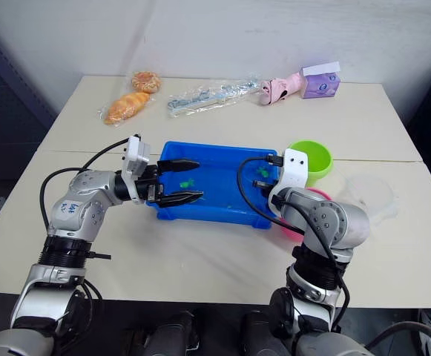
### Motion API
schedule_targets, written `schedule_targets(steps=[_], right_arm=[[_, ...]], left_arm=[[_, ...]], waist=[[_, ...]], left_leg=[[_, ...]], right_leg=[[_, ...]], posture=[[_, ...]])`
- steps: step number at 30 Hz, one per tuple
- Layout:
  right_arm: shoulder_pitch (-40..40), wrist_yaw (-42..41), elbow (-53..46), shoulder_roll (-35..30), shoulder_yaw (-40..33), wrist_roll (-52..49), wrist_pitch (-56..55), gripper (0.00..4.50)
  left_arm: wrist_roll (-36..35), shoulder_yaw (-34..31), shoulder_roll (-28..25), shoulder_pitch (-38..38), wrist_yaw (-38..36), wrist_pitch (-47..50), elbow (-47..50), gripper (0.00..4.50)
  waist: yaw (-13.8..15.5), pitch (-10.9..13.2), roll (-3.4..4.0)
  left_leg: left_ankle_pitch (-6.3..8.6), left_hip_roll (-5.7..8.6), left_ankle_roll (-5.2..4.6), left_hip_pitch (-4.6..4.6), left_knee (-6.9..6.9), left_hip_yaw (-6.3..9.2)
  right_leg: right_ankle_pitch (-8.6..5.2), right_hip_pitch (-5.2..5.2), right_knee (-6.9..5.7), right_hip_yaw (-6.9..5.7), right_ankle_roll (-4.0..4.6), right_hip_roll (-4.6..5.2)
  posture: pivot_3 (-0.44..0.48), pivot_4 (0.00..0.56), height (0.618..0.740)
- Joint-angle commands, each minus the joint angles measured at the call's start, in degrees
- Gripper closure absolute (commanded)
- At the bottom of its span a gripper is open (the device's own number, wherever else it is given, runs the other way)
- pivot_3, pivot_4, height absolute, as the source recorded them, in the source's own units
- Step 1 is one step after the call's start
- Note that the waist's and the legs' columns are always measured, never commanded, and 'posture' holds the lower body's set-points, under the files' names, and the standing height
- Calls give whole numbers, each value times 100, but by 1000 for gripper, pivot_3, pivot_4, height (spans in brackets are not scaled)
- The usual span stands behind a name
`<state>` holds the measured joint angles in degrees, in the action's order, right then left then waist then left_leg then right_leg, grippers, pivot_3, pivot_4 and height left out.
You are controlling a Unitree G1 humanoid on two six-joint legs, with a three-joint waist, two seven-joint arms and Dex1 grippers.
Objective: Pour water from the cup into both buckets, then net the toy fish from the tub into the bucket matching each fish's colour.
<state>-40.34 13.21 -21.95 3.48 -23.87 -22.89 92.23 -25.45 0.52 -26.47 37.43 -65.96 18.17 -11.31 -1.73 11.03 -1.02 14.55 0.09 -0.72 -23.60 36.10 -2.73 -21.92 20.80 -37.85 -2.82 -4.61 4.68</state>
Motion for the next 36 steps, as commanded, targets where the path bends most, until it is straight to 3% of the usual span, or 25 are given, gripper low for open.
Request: schedule_targets(steps=[1,11,24,29,36], right_arm=[[-109,63,-86,-280,203,-10,27,4500],[332,-357,-744,-1587,1745,73,27,4500],[861,-1007,-1460,-2484,2634,274,-340,4500],[1120,-1449,-1850,-2608,2416,123,-719,4500],[1261,-2114,-2279,-2351,1241,-214,-793,4500]], left_arm=[[-90,-89,16,18,12,-67,175,51],[-97,-89,7,-33,29,-27,241,51],[-94,-97,-65,-4,-28,-8,229,51],[-95,-100,-92,19,-44,-15,211,51],[-99,-71,-110,19,-120,-16,201,51]], waist=[[3,0,0],[23,0,0],[20,0,0],[22,0,0],[19,0,-1]], left_leg=[[0,0,0,0,0,0],[1,2,-4,-3,0,1],[1,4,-6,-3,2,2],[1,4,-6,-2,3,2],[1,3,-6,1,4,2]], right_leg=[[0,0,0,0,0,0],[0,0,4,1,0,4],[0,-5,9,-1,0,6],[0,-6,10,-2,0,5],[0,-10,10,-2,0,4]], posture=[[0,150,740],[0,150,740],[0,150,740],[0,150,740],[0,150,740]])
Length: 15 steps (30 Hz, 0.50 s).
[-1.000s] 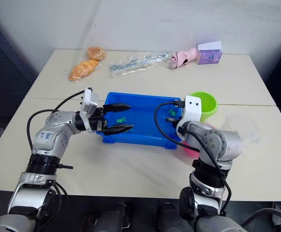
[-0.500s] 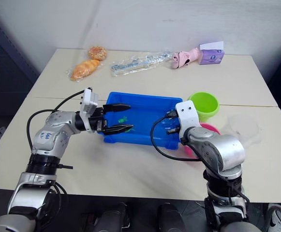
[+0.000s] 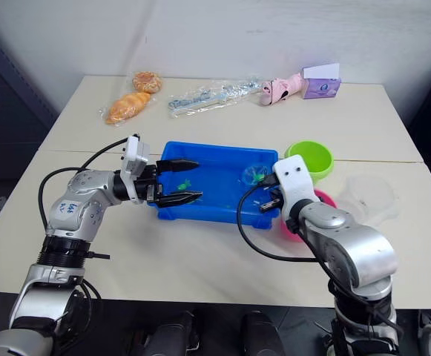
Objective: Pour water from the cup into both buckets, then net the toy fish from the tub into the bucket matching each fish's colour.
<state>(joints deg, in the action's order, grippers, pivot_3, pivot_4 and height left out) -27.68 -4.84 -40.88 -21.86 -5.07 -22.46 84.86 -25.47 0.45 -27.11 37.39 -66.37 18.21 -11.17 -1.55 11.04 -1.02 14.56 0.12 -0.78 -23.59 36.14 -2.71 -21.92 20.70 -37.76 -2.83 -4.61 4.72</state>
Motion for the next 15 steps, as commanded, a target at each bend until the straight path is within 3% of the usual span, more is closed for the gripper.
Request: schedule_targets(steps=[1,9,15], right_arm=[[-19,-391,-446,211,-805,-313,45,4500],[-54,-1254,-1050,15,-2007,-941,279,4500],[170,-1233,-844,-569,-2441,-703,171,4500]], left_arm=[[-99,-56,-50,25,-100,-19,185,51],[-136,-92,-15,133,-170,3,108,51],[-174,-146,185,272,60,1,138,51]], waist=[[0,0,0],[4,0,0],[13,0,0]], left_leg=[[0,0,0,2,0,1],[0,0,-1,5,-1,1],[1,1,-1,7,-1,1]], right_leg=[[0,-2,0,0,0,0],[0,-6,2,0,0,0],[0,-8,3,0,0,1]], posture=[[0,150,740],[0,150,740],[0,150,740]])
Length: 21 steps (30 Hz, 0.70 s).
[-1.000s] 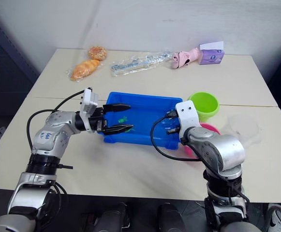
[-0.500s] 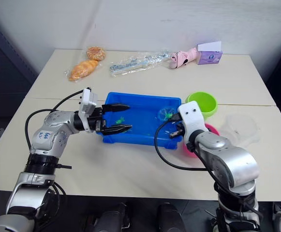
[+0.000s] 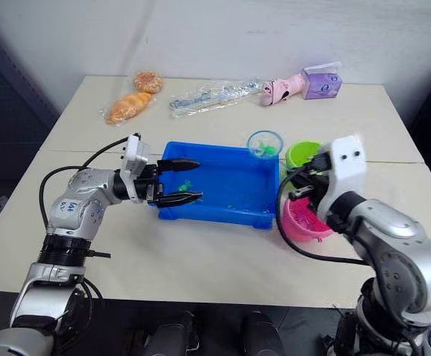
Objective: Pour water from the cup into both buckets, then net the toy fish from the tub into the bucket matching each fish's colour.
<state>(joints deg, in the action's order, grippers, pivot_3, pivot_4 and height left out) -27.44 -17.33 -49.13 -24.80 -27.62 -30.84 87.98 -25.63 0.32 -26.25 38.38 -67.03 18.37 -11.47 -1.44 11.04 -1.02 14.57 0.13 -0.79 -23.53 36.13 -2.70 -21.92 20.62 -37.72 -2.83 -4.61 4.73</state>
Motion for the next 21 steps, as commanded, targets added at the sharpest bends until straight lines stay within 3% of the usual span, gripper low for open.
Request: schedule_targets(steps=[1,6,16,21], right_arm=[[185,37,20,-359,-182,173,-180,4500],[792,59,513,-1479,633,858,-1380,4500],[1099,52,1431,-2300,1579,1891,-3051,4500],[1502,36,2006,-3005,2237,3037,-4634,4500]], left_arm=[[-170,-148,126,189,161,-4,183,51],[-190,-146,331,225,455,47,319,51],[-239,-110,376,82,597,132,513,51],[-227,-93,393,13,613,107,598,51]], waist=[[3,0,0],[9,0,0],[18,0,0],[32,0,0]], left_leg=[[0,0,0,1,0,1],[-1,4,-1,1,2,-1],[-7,-3,9,13,4,-7],[-7,-2,9,13,4,-7]], right_leg=[[0,-1,0,0,0,0],[0,-4,2,0,-1,1],[0,-9,1,2,-1,-6],[0,-10,2,1,-1,-6]], posture=[[0,150,740],[0,150,740],[0,150,740],[0,150,740]])
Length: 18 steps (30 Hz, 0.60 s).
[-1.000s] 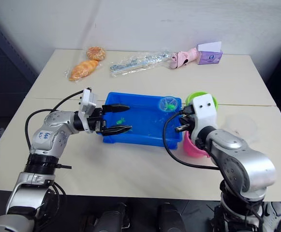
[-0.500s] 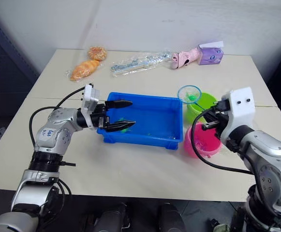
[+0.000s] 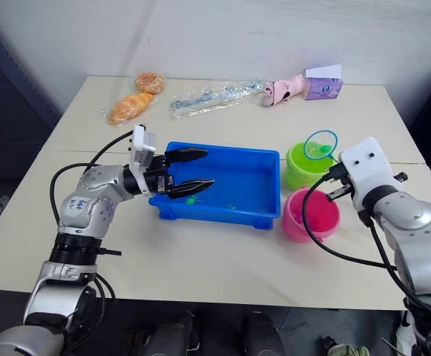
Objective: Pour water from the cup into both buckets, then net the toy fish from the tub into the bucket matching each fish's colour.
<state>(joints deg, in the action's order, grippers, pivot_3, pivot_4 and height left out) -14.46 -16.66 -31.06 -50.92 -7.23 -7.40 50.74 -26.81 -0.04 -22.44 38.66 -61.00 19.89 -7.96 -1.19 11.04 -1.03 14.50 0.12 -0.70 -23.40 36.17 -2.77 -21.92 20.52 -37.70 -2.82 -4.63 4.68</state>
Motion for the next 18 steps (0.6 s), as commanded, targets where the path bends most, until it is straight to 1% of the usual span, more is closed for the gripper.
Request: schedule_targets(steps=[1,2,4,8,12,18], right_arm=[[319,-17,292,-497,282,896,-1215,4500],[396,3,349,-527,297,1018,-1418,4500],[614,31,519,-835,489,1578,-2079,4500],[962,352,900,-1294,695,2668,-3297,4500],[1121,665,1248,-1338,697,3403,-4114,4500],[1268,647,1550,-1260,590,4042,-4563,4500]], left_arm=[[-102,-59,16,-16,8,-70,248,51],[-100,-59,19,-26,11,-81,266,51],[-98,-63,28,-33,15,-104,278,51],[-93,-59,62,-35,21,-145,263,51],[-81,-37,111,-15,13,-189,220,51],[-68,-29,152,20,-4,-216,177,51]], waist=[[11,0,0],[28,0,0],[34,0,0],[58,0,0],[110,0,0],[116,0,0]], left_leg=[[0,0,0,0,0,0],[0,0,0,1,0,0],[0,0,0,2,2,-1],[0,0,1,3,4,-6],[-1,-1,2,7,10,-7],[-3,-2,5,8,15,-6]], right_leg=[[0,0,4,-1,0,-1],[0,-2,5,-1,0,-1],[0,-2,7,0,0,-1],[0,-1,6,1,-1,-1],[0,-3,7,1,-1,-2],[0,-5,4,1,0,-3]], posture=[[0,150,740],[0,150,740],[0,150,740],[0,150,740],[0,150,740],[0,150,740]])
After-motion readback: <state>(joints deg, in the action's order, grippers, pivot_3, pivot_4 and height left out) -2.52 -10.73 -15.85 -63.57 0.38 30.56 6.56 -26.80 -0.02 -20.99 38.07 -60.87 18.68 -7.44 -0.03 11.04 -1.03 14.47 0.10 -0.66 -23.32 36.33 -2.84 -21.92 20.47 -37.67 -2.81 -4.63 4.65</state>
